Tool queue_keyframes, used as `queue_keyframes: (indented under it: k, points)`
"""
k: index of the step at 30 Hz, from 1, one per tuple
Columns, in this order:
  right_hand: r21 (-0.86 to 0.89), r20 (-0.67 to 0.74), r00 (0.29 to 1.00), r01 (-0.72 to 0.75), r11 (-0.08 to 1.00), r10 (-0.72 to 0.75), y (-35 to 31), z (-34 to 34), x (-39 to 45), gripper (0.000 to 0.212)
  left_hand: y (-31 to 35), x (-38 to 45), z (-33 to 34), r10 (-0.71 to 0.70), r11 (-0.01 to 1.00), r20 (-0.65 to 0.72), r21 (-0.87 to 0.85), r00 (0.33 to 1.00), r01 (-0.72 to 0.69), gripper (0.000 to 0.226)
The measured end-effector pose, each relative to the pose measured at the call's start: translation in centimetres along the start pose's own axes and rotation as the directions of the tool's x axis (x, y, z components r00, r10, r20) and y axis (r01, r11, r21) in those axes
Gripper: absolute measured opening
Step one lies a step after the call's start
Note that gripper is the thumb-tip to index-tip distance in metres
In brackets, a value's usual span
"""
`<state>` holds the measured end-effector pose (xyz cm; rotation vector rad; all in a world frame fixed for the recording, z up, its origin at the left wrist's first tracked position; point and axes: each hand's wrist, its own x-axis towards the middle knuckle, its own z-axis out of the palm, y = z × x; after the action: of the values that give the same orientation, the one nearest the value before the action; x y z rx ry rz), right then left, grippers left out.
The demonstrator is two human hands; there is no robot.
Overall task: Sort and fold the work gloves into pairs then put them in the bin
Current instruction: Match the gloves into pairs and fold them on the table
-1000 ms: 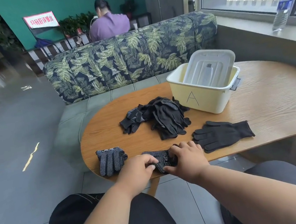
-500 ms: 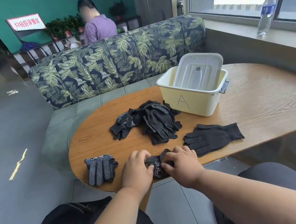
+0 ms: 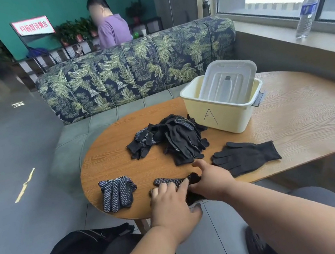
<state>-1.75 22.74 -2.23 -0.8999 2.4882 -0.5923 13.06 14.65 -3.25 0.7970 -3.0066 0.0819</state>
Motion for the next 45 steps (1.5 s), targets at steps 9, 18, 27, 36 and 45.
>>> queue_keyframes:
  k: [9, 18, 27, 36, 45]
  points:
    - [0.700, 0.249, 0.964, -0.245, 0.671, 0.092, 0.7, -1.4, 0.0, 0.044, 0.8, -0.9, 3.0, -0.096, 0.980, -0.142, -0.186, 0.985, 0.068, 0.042]
    - [0.856, 0.259, 0.963, -0.194, 0.480, -0.072, 0.0, -1.8, -1.1, 0.027, -0.4, -1.3, 2.1, -0.348, 0.667, -0.048, -0.714, 0.936, 0.212, 0.013]
    - [0.187, 0.058, 0.976, 0.195, 0.963, -0.209, 0.5, 0.8, -1.0, 0.045, -2.7, 0.4, 2.3, -0.586, 0.556, -0.014, -0.734, 0.810, 0.390, 0.097]
    - [-0.056, -0.023, 0.950, 0.309, 0.950, -0.310, 0.5, 2.2, -0.8, 0.045, -3.8, -1.1, 1.4, -0.099, 0.929, -0.040, -0.361, 0.994, 0.078, 0.058]
    - [0.172, -0.217, 0.883, 0.454, 0.874, -0.416, -2.1, 1.1, -1.5, 0.029, -6.0, -0.9, -2.2, -0.302, 0.248, 0.096, -0.953, 0.949, 0.175, 0.014]
